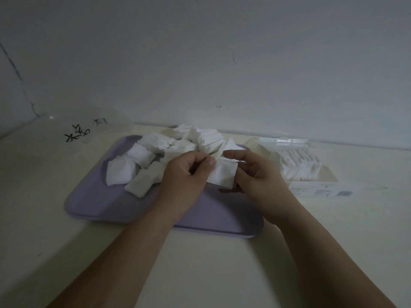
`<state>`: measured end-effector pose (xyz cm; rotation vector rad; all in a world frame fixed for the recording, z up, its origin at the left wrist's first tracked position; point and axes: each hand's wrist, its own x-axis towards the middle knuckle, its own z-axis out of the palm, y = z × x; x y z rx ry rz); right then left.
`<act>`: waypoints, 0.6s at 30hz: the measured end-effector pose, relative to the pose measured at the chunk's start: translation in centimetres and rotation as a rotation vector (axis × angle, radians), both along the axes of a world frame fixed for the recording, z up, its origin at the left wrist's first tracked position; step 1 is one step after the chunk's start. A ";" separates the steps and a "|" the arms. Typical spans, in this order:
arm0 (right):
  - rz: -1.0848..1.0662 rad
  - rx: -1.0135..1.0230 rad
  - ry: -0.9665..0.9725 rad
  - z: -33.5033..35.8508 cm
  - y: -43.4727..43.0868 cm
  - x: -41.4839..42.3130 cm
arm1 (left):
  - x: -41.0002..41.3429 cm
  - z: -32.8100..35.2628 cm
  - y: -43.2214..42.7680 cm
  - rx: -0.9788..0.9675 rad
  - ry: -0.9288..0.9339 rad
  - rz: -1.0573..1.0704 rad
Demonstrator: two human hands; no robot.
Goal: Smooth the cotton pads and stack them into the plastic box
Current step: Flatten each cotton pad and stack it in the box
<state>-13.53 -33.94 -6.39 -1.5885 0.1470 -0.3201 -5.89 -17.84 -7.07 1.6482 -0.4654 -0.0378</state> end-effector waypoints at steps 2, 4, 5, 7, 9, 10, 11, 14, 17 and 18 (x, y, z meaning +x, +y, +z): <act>0.004 0.074 -0.007 0.2 0.1 -0.1 | 0.0 -0.1 -0.1 0.007 -0.002 0.024; 0.029 0.168 -0.004 0.4 0.2 -0.2 | -0.1 -0.2 -0.2 -0.013 0.003 0.034; 0.037 0.181 -0.013 0.5 0.2 -0.3 | -0.1 -0.1 -0.2 -0.021 0.007 0.035; 0.019 0.118 -0.053 0.3 0.4 -0.2 | -0.1 0.0 -0.2 -0.008 0.009 0.054; -0.039 0.090 -0.075 0.0 0.3 0.0 | 0.3 0.1 -0.2 0.015 0.059 0.076; -0.073 0.105 -0.077 -0.1 0.3 0.0 | 0.5 0.1 -0.1 0.013 0.119 0.062; -0.099 0.127 -0.077 -0.2 0.2 0.0 | 0.6 0.1 -0.1 0.004 0.193 0.025; -0.120 0.156 -0.082 -0.3 -0.1 0.1 | 0.3 0.3 0.0 -0.016 0.311 -0.142; -0.107 0.161 -0.101 -0.2 0.1 0.1 | -0.1 0.4 0.0 -0.030 0.254 -0.201; -0.108 0.170 -0.106 -0.2 0.2 0.2 | -0.1 0.4 -0.1 -0.044 0.240 -0.198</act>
